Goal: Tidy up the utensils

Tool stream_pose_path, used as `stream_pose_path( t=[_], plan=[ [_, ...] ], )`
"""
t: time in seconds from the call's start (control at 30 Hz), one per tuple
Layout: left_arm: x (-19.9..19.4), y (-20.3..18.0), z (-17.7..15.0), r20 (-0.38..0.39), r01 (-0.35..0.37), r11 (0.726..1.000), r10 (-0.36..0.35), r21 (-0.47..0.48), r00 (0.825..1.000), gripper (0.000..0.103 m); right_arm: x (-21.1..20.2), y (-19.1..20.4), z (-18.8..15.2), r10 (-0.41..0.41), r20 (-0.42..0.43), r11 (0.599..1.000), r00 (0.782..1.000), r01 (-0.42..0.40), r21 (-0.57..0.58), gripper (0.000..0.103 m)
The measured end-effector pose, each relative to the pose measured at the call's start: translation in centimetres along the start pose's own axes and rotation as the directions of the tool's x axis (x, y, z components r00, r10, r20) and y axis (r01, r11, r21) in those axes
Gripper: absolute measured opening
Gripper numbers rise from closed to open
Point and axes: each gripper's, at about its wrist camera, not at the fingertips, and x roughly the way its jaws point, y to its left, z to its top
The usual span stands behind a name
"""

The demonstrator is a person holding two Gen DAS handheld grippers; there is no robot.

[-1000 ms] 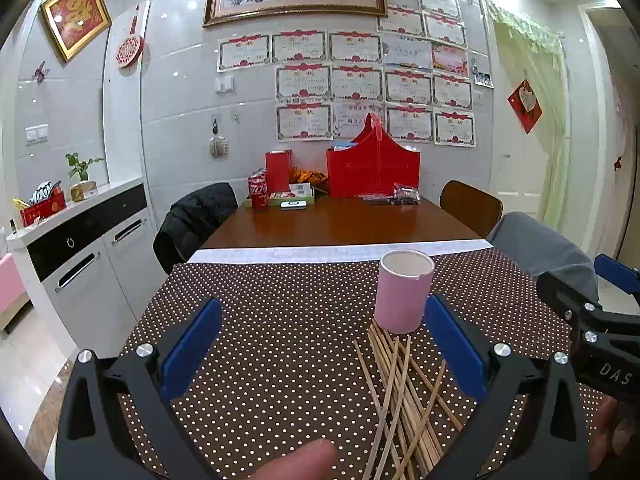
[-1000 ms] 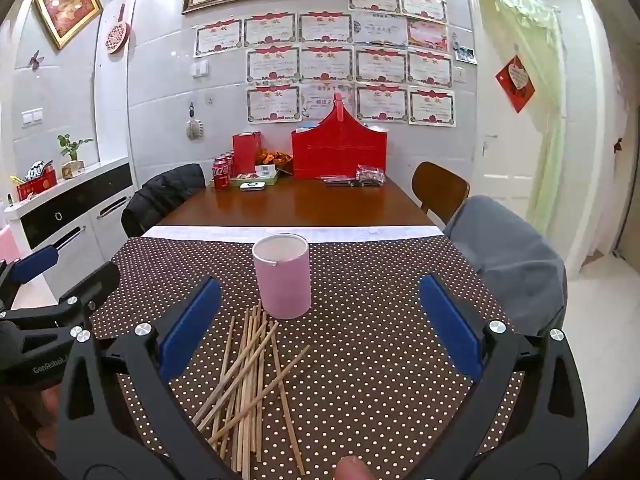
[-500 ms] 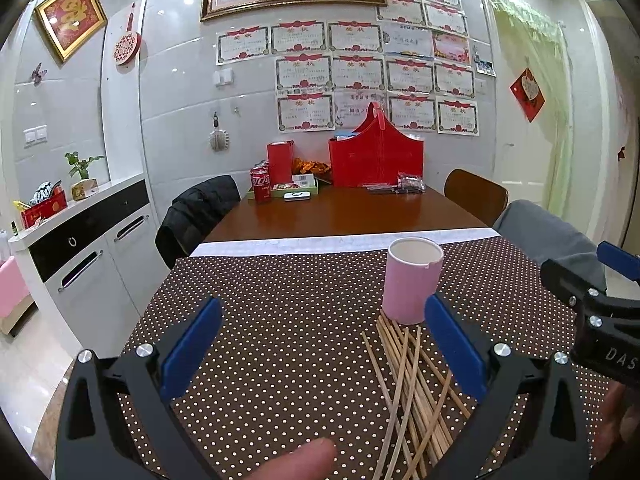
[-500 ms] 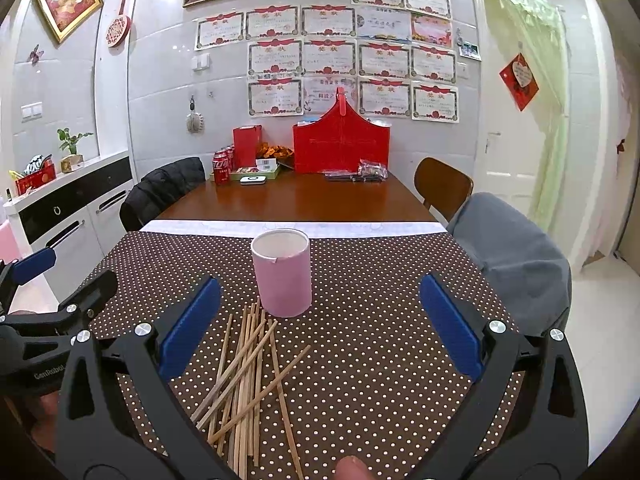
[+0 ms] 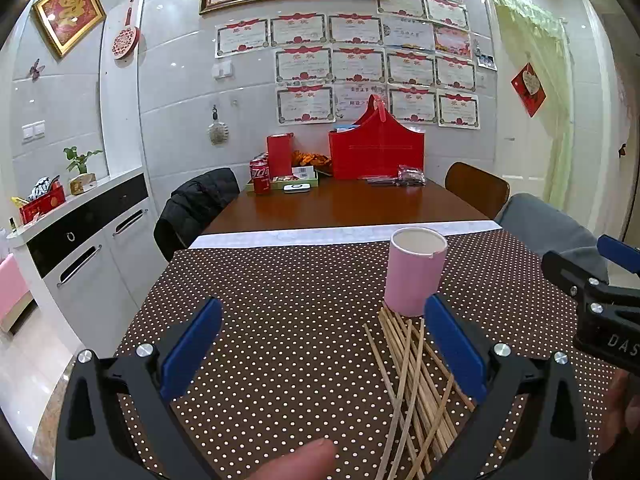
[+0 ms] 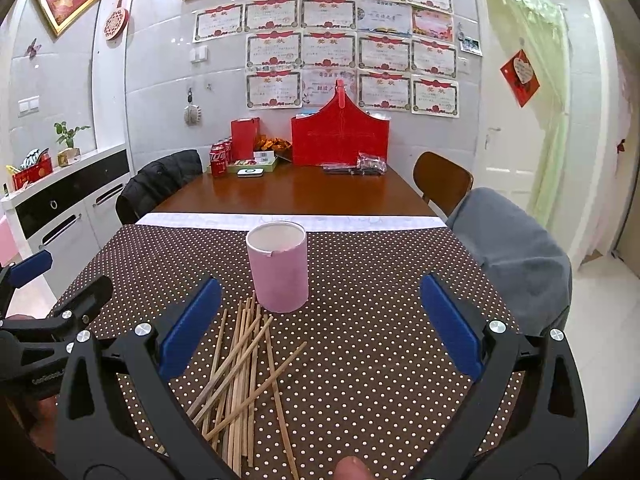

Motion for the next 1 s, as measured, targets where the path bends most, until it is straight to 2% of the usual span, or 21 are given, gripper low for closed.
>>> stream_pose_path(
  t=[0.27, 0.43, 0.6, 0.73, 0.83, 1.0],
  plan=[
    [1.3, 0.0, -1.0, -0.045, 0.008, 1.0, -0.007, 0.015, 0.999, 0.1, 0.7, -0.4, -0.5, -0.006, -0.029, 1.0, 1.0, 0.006, 0.003, 0.097],
    [3.5, 0.2, -3.2, -0.135, 0.021, 0.998, -0.014, 0.054, 0.991, 0.1, 2.2, -1.5, -1.9, -0.003, -0.101, 1.0, 0.995, 0.002, -0.006, 0.097],
    [6.0, 0.2, -5.4, -0.244, 0.073, 0.995, -0.054, 0.069, 0.968, 0.1, 5.2, -2.6, -4.6, 0.011, -0.236, 0.999, 0.972, -0.018, -0.029, 0.097],
    [7.4, -1.2, -6.9, -0.302, 0.132, 0.984, -0.089, 0.123, 0.949, 0.1, 7.5, -3.0, -6.8, 0.019, -0.339, 0.998, 0.941, -0.038, -0.05, 0.097],
    [8.5, -2.1, -7.8, -0.335, 0.142, 0.978, -0.085, 0.151, 0.939, 0.1, 8.7, -2.8, -8.1, 0.024, -0.387, 0.996, 0.922, -0.057, -0.075, 0.097],
    [10.0, -3.0, -9.0, -0.384, 0.143, 0.973, -0.063, 0.184, 0.921, 0.1, 9.4, -2.4, -9.6, 0.029, -0.42, 0.993, 0.907, -0.076, -0.095, 0.097]
  ],
)
